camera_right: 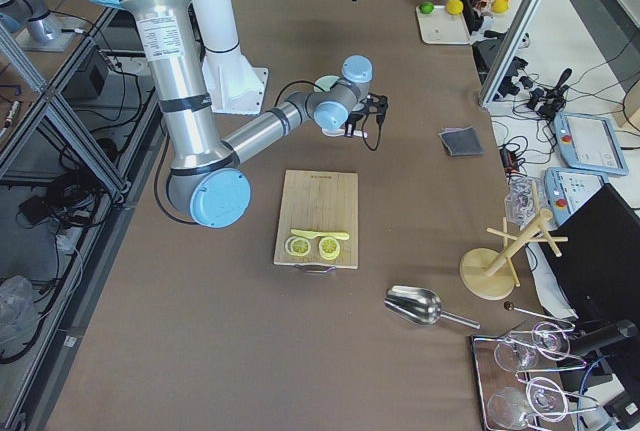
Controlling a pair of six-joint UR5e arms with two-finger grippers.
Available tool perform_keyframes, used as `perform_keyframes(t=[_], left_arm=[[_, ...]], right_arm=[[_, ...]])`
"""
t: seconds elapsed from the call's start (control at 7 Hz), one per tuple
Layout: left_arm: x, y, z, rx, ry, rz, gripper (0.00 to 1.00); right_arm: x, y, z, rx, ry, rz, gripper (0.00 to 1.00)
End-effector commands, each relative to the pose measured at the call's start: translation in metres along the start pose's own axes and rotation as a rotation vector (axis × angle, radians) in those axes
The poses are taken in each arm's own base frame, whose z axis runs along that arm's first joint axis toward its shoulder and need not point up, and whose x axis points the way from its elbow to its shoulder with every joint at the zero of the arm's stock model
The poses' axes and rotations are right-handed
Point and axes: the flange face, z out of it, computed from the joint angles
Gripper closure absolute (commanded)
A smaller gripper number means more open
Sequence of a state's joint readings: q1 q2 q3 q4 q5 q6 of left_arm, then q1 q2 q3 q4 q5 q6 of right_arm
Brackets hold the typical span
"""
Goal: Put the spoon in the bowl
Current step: 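Lift the white spoon off the board with the right gripper while the left gripper withdraws, then lower the spoon into the bowl and open the right gripper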
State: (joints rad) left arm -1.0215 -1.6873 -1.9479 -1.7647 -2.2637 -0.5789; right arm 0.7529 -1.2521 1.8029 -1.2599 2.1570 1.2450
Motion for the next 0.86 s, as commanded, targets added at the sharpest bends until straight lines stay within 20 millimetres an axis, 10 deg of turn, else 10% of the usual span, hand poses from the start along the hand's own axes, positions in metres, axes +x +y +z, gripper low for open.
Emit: perform_keyframes(t=[0.0,0.43,0.71], left_arm=[[-0.112,-0.003,-0.01,-0.023,-0.033,0.059,0.03],[-0.118,-0.002,-0.009,-0.026,-0.036,0.054,0.03],[-0.123,0.005,-0.007,-0.032,-0.037,0.047,0.03]], right_arm=[[-0.129,0.054,0.018,0.064,-0.029,0.092,1.0],[-0.193,0.085,0.032,0.106,-0.009,0.138,1.0],[-0.202,0.082,0.04,0.106,0.0,0.156,0.26]])
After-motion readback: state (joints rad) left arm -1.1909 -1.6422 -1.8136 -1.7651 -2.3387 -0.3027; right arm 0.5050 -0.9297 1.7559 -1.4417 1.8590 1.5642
